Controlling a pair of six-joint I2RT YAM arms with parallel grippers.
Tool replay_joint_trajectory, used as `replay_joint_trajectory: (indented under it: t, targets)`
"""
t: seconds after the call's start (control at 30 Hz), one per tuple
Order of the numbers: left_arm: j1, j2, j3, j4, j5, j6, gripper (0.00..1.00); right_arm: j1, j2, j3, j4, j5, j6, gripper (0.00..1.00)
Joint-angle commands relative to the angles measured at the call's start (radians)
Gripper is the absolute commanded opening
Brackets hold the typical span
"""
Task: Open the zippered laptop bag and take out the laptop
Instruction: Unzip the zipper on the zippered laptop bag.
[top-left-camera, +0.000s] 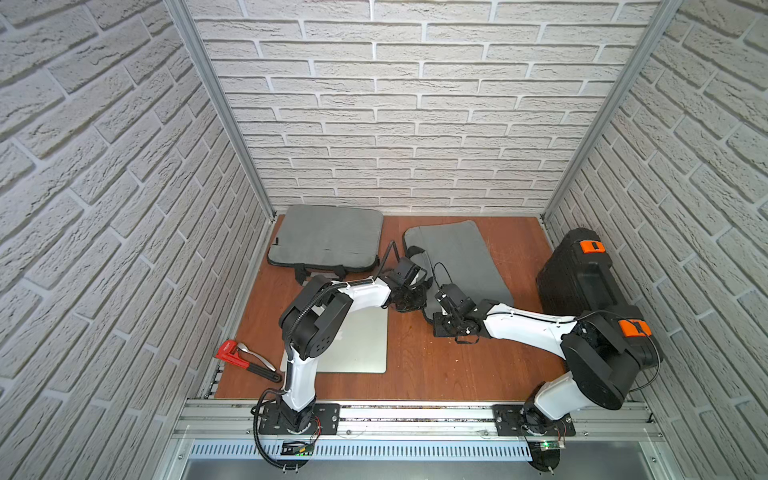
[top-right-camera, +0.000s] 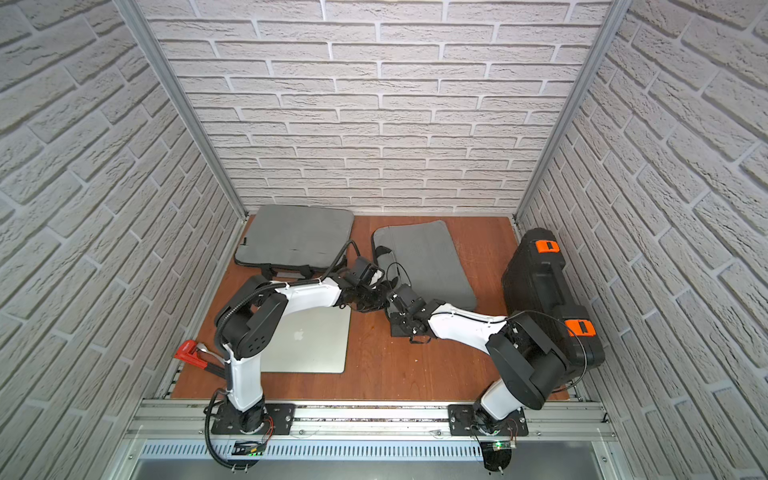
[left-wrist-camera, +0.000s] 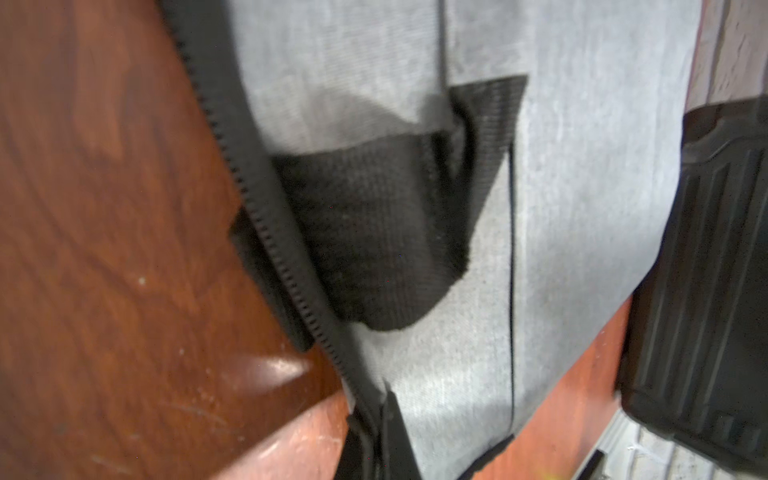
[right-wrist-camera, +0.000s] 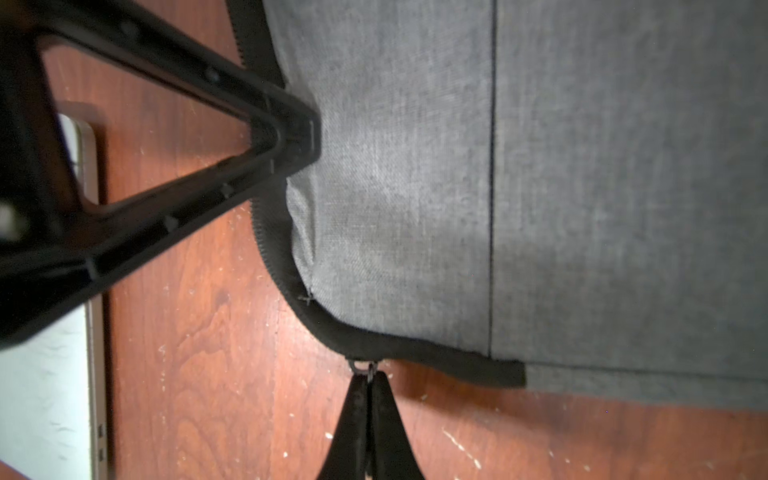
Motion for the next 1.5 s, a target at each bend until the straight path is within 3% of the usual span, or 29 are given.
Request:
replay_joint_trajectory:
  t: [0.0, 0.63, 0.7, 0.83, 1.1, 1.23, 1.37, 1.47]
  targets:
    - [0.007, -0.007, -0.027, -0.003, -0.022, -0.005, 0.00, -0.017, -0.040, -0.037, -0.074, 0.053, -0.021, 0.06]
    - [0.021, -0.029, -0.050, 0.006, -0.038, 0.015, 0.00, -0.136, -0.146, -0.061, -0.229, 0.162, -0.101, 0.06]
    - [0.021, -0.036, -0.045, 0.011, -0.033, 0.022, 0.02, -0.136, -0.161, -0.049, -0.237, 0.152, -0.117, 0.12]
    - [0.024, -0.068, -0.046, 0.032, -0.033, 0.030, 0.29, -0.133, -0.202, -0.021, -0.256, 0.145, -0.134, 0.26]
    - [0.049, -0.185, -0.090, 0.023, -0.087, 0.043, 0.56, -0.119, -0.214, 0.110, -0.317, 0.175, -0.183, 0.43]
    - [0.079, -0.273, -0.146, 0.021, -0.143, 0.033, 0.70, -0.113, -0.148, 0.204, -0.305, 0.175, -0.229, 0.47]
    - [0.108, -0.368, -0.203, 0.011, -0.224, 0.037, 0.97, -0.113, -0.038, 0.319, -0.294, 0.174, -0.289, 0.52]
    - [0.129, -0.414, -0.227, -0.001, -0.269, 0.053, 0.98, -0.113, 0.060, 0.418, -0.285, 0.170, -0.334, 0.56]
